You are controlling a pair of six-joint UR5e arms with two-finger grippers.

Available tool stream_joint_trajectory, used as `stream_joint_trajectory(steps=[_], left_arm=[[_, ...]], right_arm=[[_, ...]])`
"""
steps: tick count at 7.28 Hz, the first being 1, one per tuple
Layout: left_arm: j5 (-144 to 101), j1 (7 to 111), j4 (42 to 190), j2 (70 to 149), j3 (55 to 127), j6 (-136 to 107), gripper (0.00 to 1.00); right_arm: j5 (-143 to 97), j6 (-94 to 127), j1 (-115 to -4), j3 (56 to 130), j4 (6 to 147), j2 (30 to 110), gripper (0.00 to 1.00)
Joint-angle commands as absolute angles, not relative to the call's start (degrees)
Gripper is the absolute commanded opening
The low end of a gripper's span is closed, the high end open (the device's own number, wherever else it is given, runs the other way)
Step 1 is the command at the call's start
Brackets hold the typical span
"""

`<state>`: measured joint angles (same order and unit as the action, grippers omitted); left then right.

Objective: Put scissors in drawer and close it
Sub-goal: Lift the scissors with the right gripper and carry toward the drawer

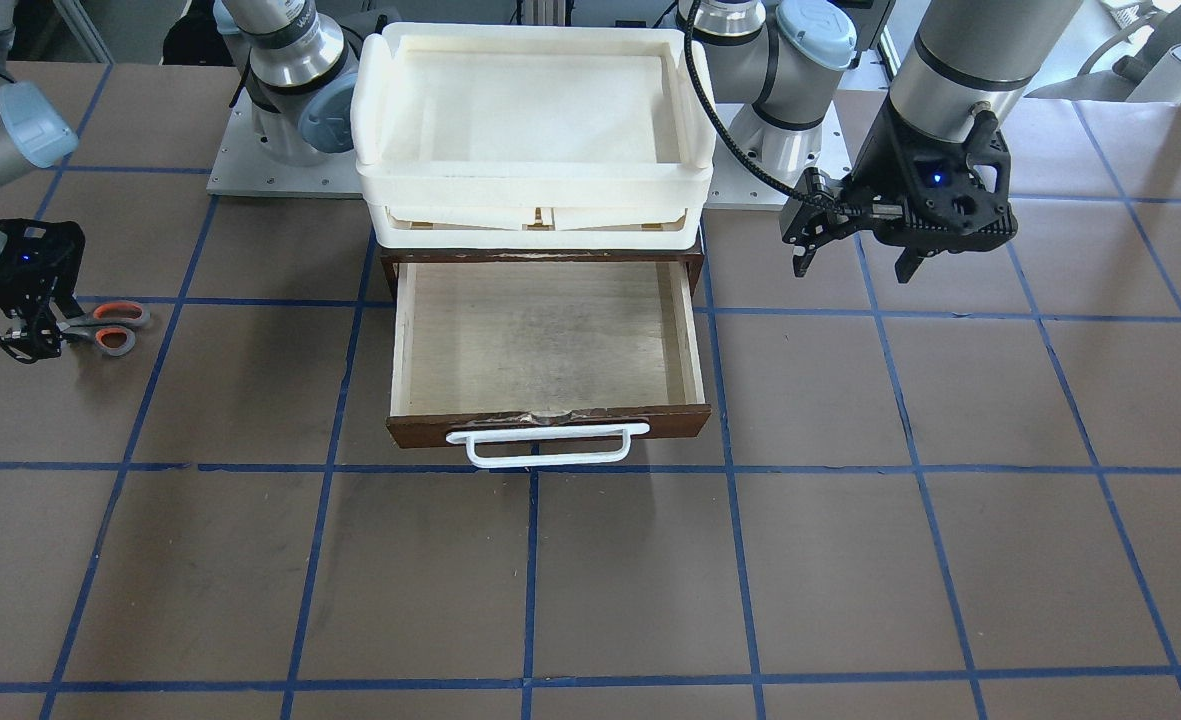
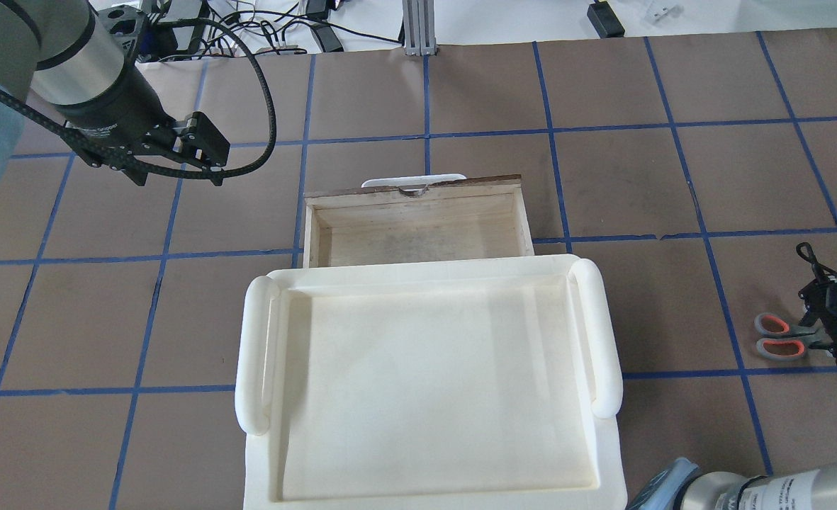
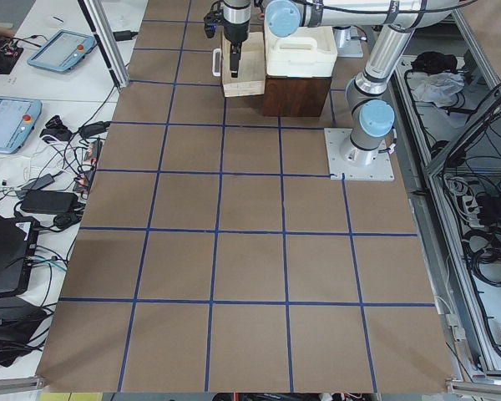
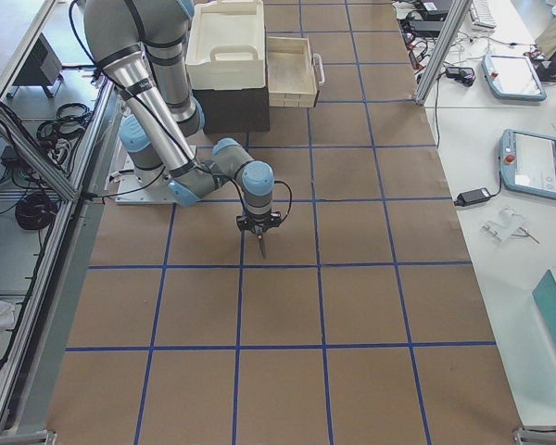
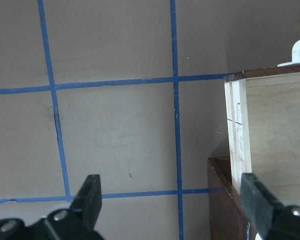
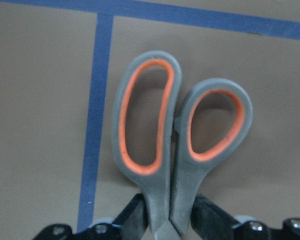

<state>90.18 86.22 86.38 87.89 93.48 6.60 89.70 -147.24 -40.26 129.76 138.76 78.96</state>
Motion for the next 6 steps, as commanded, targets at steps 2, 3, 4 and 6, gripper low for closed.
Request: stream_joint_trajectory(steps=[2,3,4,6], left_arm=[[90.18,86.22,86.22,87.98,93.43,6.33,1.00],[90.09,86.22,86.05,87.98,93.43,6.24,1.00],[90.17,86.22,86.13,87.98,93.43,6.33,1.00],[90.09,86.22,86.13,87.89,93.43,6.15,1.00]], right_arm=[[89.56,-146.08,-42.52,124.83,135.12,81.11,0.12],[89.65,-144.07,-45.06,121.50,131.17,82.52,0.12],[89.65,-143.97,-47.87,117.55,127.22,84.36,0.11],[89.65,-137.33,-54.45,106.94,117.04,86.48,0.11]])
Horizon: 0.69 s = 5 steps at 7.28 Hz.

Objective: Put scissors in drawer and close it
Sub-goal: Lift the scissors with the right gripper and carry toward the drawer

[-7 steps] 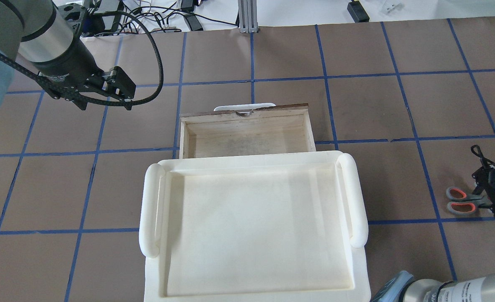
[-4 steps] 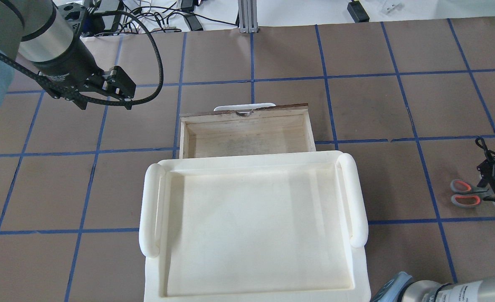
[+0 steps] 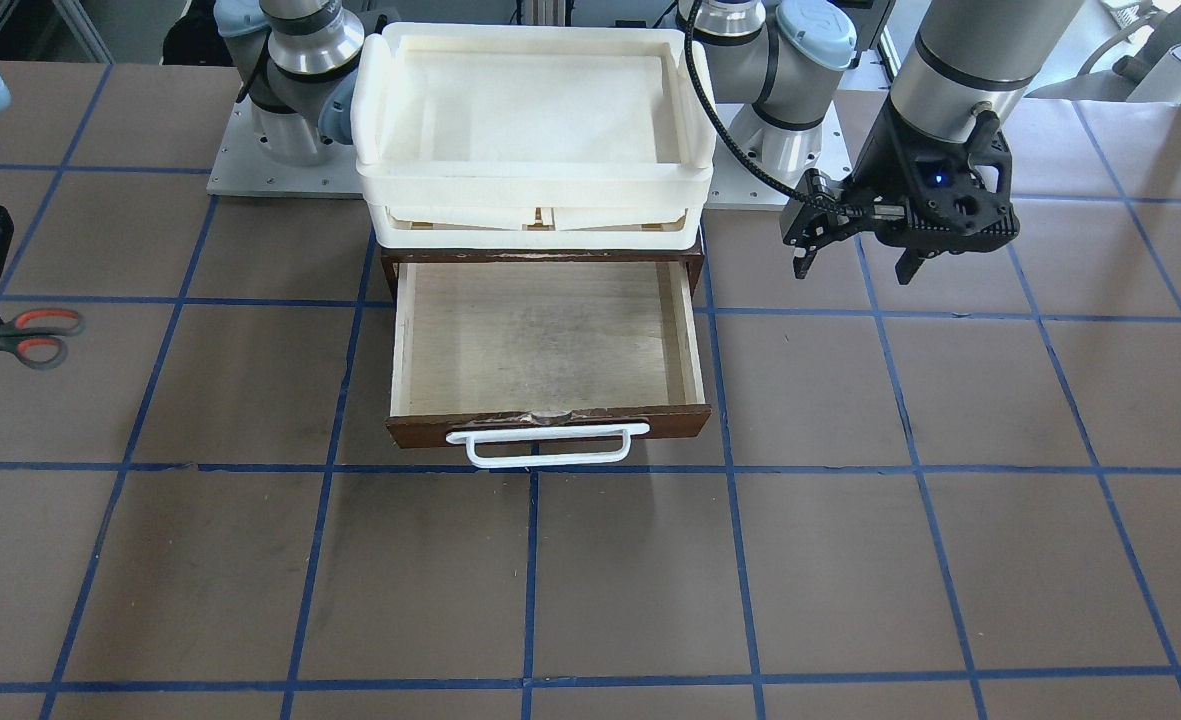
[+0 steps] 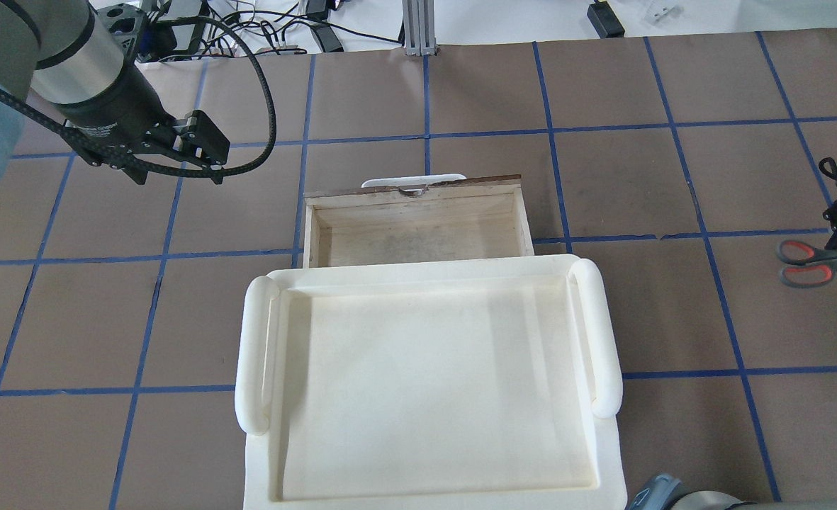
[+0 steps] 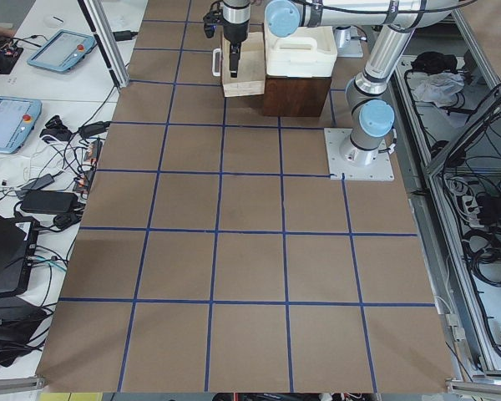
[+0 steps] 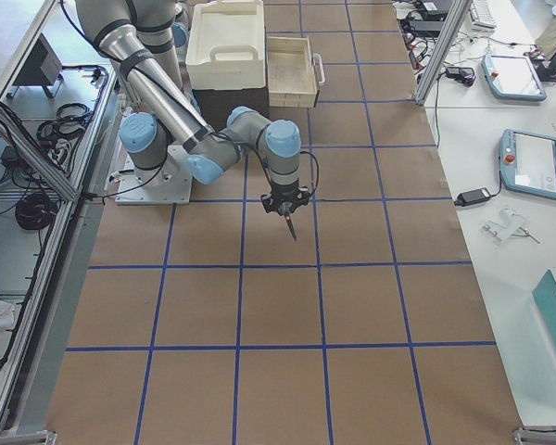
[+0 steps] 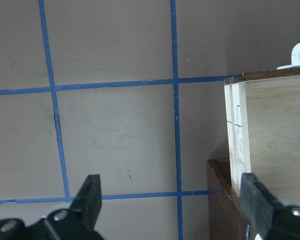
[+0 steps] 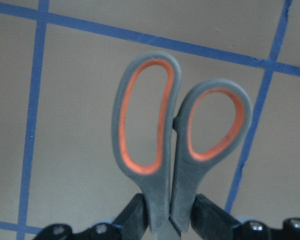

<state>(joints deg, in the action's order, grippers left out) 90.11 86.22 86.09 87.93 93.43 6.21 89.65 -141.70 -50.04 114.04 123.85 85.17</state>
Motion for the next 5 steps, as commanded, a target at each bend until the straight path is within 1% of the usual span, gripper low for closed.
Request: stream_joint_trajectory(steps=[1,2,5], left_arm=[[90.00,86.13,85.96,87.89,93.43,6.59,1.00],[90.09,86.13,86.04,87.89,93.43,6.68,1.00],[90.00,86.13,85.96,87.89,93.43,6.77,1.00]], right_arm=[[89.65,-132.50,-58.32,100.87,109.06,86.22,0.11],[89.65,-126.71,-62.27,96.90,104.03,86.31,0.11],[89.65,-109.13,-78.26,93.18,103.10,86.31,0.11]])
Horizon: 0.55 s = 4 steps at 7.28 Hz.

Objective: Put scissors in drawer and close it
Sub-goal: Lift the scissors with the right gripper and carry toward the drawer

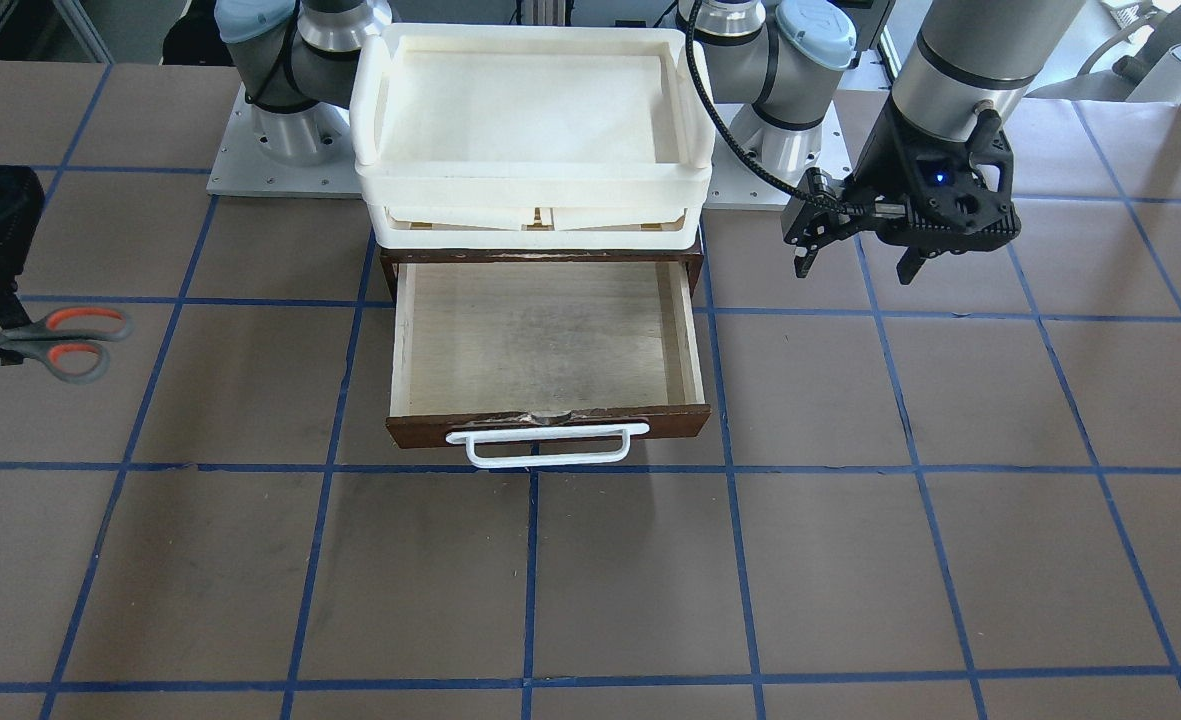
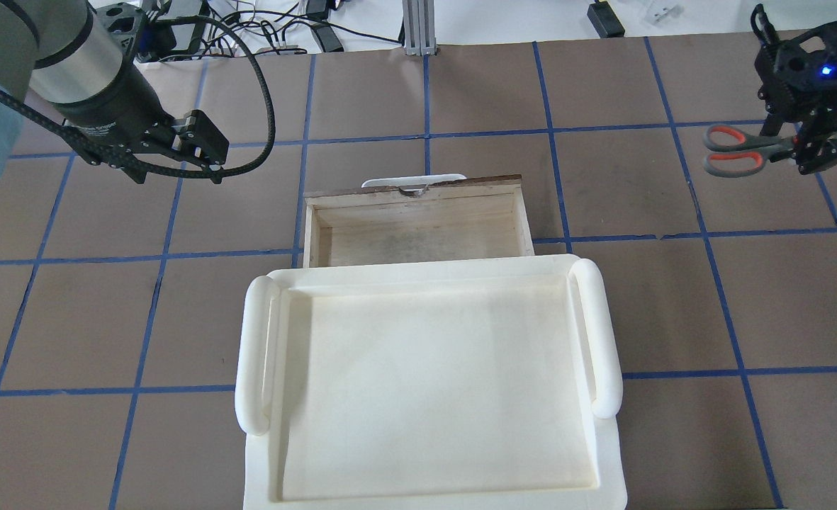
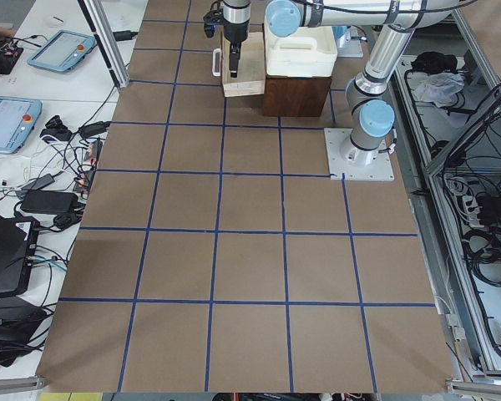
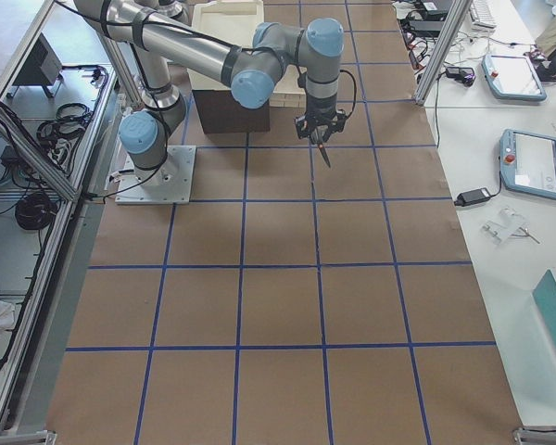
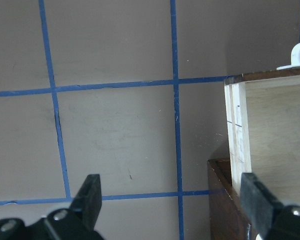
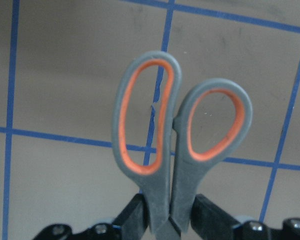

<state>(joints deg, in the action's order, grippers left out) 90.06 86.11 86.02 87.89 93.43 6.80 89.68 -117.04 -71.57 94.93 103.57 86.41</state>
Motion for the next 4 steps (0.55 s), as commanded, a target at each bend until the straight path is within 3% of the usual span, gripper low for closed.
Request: stream_joint_trajectory(steps=[1,4], left_arm=[[90.09,86.13,86.04,87.89,93.43,6.85,1.00],[89.74,86.13,85.96,87.98,93.52,7.03,1.00]], right_arm=[[89.56,-104.90,-83.36,92.99,103.18,86.13,0.11],[89.56,-86.27,-98.30,92.90,103.97,83.69,0.11]])
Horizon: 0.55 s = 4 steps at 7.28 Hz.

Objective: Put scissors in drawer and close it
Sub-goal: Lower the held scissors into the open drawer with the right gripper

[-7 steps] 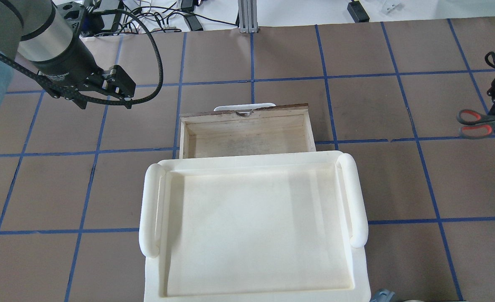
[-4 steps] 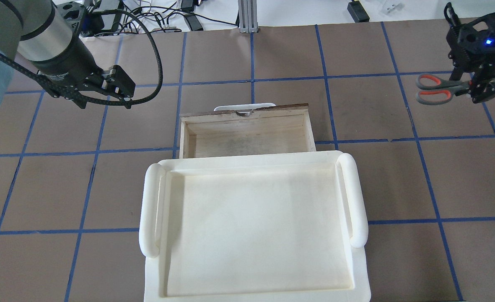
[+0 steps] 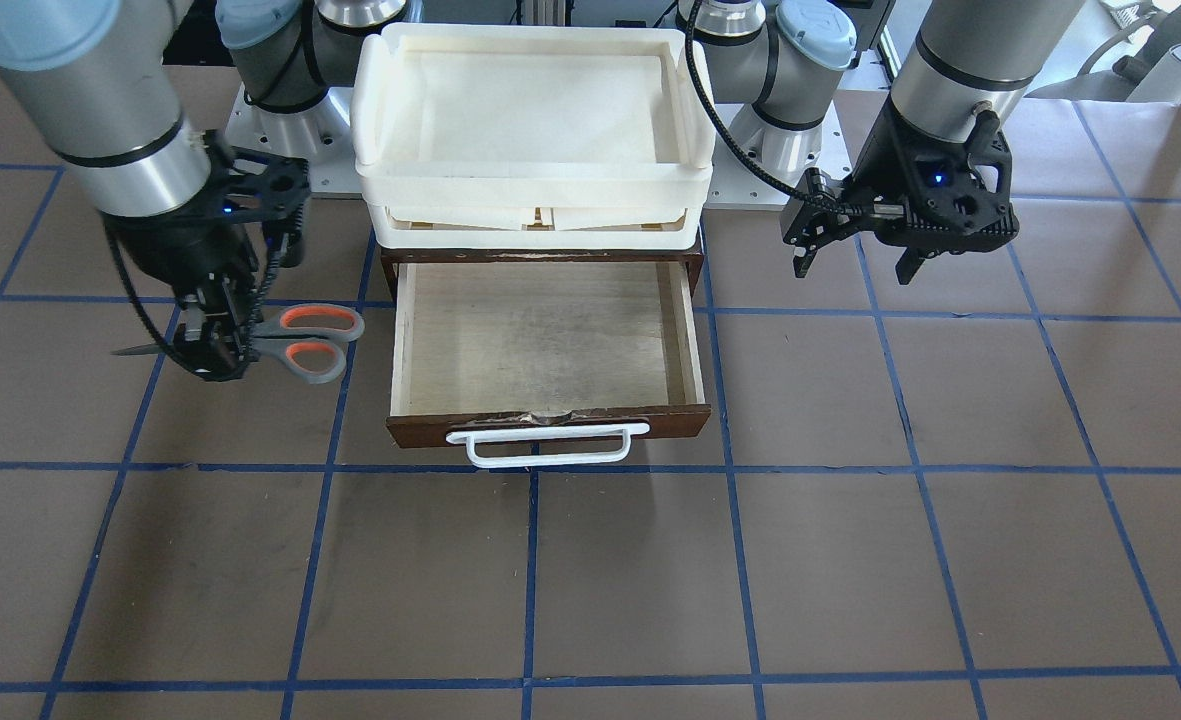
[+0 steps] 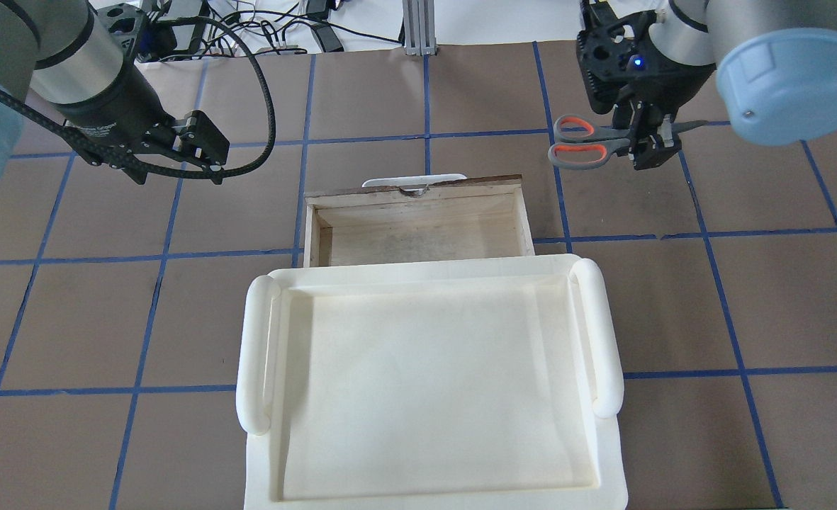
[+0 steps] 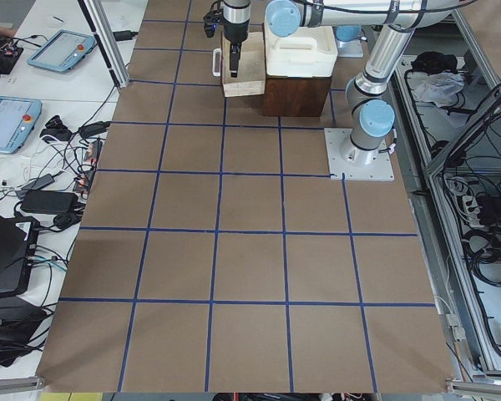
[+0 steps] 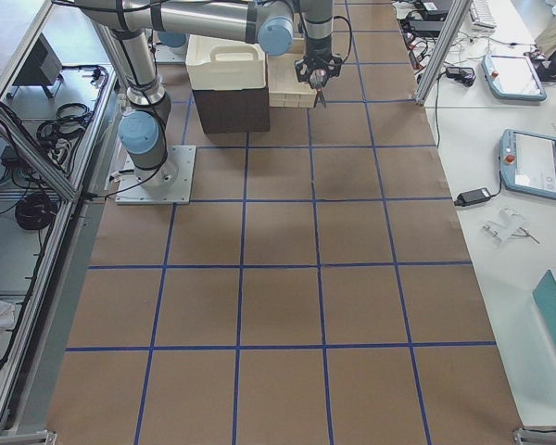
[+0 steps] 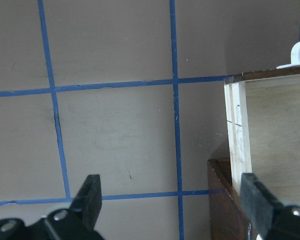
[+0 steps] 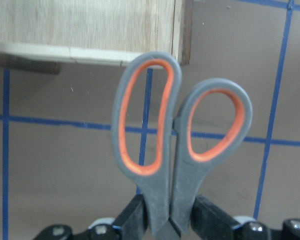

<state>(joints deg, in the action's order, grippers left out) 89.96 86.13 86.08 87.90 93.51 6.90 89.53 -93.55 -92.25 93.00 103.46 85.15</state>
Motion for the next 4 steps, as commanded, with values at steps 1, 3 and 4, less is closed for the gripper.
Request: stream_joint_trajectory(steps=[1,3,4], left_arm=[[89.74,86.13,85.96,87.98,93.52,7.03,1.00],[89.91,86.13,86.04,87.98,93.52,7.11,1.00],[89.91,86.13,86.04,87.98,93.52,7.12,1.00]], right_arm=[[88.60,-81.17,-102.09,92.90,105.11,81.93,0.11],[87.63,-73.77,-110.26,92.90,109.59,77.37,0.11],[87.71,-70.35,-113.70,92.90,113.60,74.73,0.11]])
